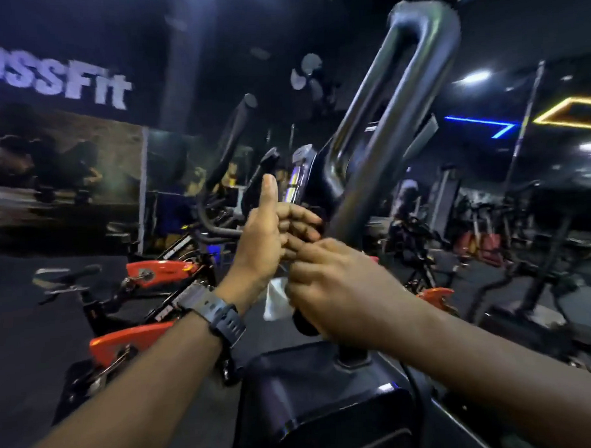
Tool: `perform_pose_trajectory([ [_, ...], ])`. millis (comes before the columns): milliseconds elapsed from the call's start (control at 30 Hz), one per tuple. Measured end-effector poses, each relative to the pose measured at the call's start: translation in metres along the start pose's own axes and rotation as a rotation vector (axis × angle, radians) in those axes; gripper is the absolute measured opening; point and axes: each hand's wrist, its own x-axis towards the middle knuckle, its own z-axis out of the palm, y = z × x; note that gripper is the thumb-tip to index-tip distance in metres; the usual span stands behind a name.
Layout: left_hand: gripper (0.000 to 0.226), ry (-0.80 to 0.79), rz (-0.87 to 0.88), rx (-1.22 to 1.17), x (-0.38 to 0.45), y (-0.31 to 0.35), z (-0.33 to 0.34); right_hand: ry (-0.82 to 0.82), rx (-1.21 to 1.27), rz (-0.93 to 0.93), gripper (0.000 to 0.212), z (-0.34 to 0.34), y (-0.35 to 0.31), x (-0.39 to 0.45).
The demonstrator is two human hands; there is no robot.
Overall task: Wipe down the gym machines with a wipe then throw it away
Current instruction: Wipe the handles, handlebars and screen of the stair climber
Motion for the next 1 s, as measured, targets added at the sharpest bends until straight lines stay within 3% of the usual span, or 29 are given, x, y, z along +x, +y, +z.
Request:
perform_pose_trajectory([
  [67,0.087,-0.100,-0.047,0.010,0.006,0.006,-0.009,-0.089,-0.046,0.023,0.009,-0.010,0.012,0.012],
  [167,0.085,-0.244,-0.108,-0.004,0.011,0.015,-0.016,-0.022,-0.223,0.302,0.014,-0.054,0.071,0.033],
  [233,0.084,-0.291,-0.144,-0.033,0.015,0.017,-0.020,-0.067,-0.272,0.401,0.010,-0.065,0.070,0.039],
  [367,0.079,-0.306,-0.216,-0.137,0.017,0.012,-0.017,-0.319,-0.115,0.217,0.004,-0.029,-0.009,0.032],
  [433,0.076,-0.324,-0.239,-0.155,0.016,0.008,-0.017,-0.418,-0.146,0.202,0.012,-0.043,0.006,0.033],
  [567,0.077,-0.333,-0.243,-0.171,0.014,0.005,-0.019,-0.343,-0.382,0.492,0.018,-0.073,0.056,0.045],
  [633,0.077,-0.333,-0.255,-0.182,0.012,0.006,-0.019,-0.312,-0.292,0.441,0.023,-0.053,0.026,0.043],
  [767,0.076,-0.408,-0.281,-0.142,0.011,-0.004,-0.026,-0.465,-0.105,0.202,0.022,-0.018,-0.046,0.034],
  [933,0.079,-0.487,-0.264,-0.152,0.015,-0.014,-0.036,-0.386,-0.408,0.547,0.012,-0.056,0.007,0.058],
  [1000,0.079,-0.515,-0.225,-0.149,0.022,-0.022,-0.038,-0.438,-0.448,0.543,0.016,-0.046,-0.010,0.060],
])
